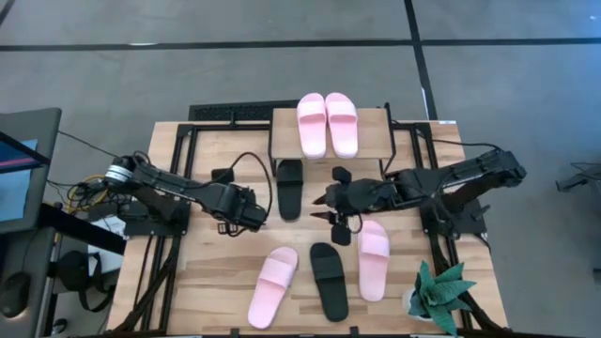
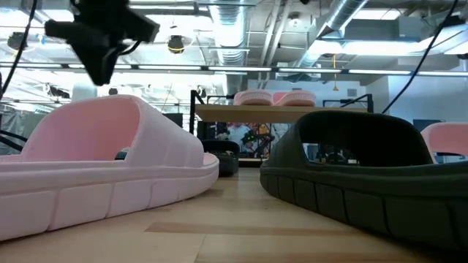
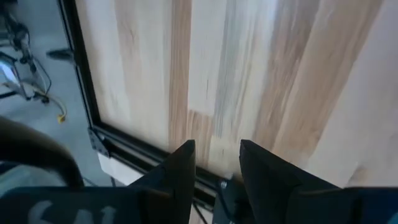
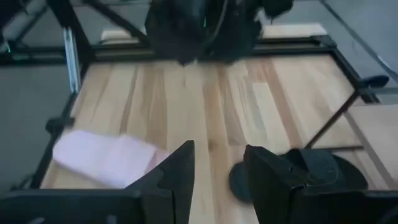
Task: Pick and place slides into the shelf
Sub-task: Put the black slide under the shelf
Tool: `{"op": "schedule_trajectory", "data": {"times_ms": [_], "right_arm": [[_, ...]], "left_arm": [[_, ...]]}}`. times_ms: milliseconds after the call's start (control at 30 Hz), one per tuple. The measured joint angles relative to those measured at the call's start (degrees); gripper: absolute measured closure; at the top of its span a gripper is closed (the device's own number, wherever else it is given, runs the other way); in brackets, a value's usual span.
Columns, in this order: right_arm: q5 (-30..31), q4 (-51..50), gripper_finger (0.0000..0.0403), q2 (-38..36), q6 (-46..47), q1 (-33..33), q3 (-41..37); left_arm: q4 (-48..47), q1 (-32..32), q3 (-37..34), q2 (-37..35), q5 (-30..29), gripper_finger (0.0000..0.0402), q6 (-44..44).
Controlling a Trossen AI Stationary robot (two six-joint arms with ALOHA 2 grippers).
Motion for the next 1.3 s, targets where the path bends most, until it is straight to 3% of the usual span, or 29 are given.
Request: {"op": "schedule_trajectory", "data": {"times_ms": [167, 333, 567, 933, 1133, 1300], "right_arm": [[-0.34, 2.93, 0.0285, 0.52, 4.53, -1.29, -0.06], [-6.66, 2.20, 0.0286, 1.74, 12.23, -3.27, -0.11], [-8.08, 0.37, 0.0286, 4.23, 14.66, 0.30, -0.11], [0.27, -12.39, 0.0285, 4.85, 17.76, 9.67, -0.11], [0.87, -16.08, 0.0285, 4.94, 19.49, 14.04, -0.11], [7.78, -20.63, 0.0285, 5.84, 20.07, 17.09, -0.18]], "left_arm": [[1.62, 0.04, -3.14, -0.92, -1.83, 0.0286, 0.21], [3.53, 0.04, -3.47, -1.04, -6.29, 0.0286, 2.71], [6.63, 0.04, -3.47, -1.02, -6.14, 0.0286, 5.73], [6.66, 0.04, -3.47, -0.99, -5.41, 0.0286, 3.75], [6.65, 0.67, -3.47, -0.99, -5.54, 0.0286, 1.10], [6.64, 0.74, -3.47, -0.99, -6.05, 0.0286, -0.42]]}}
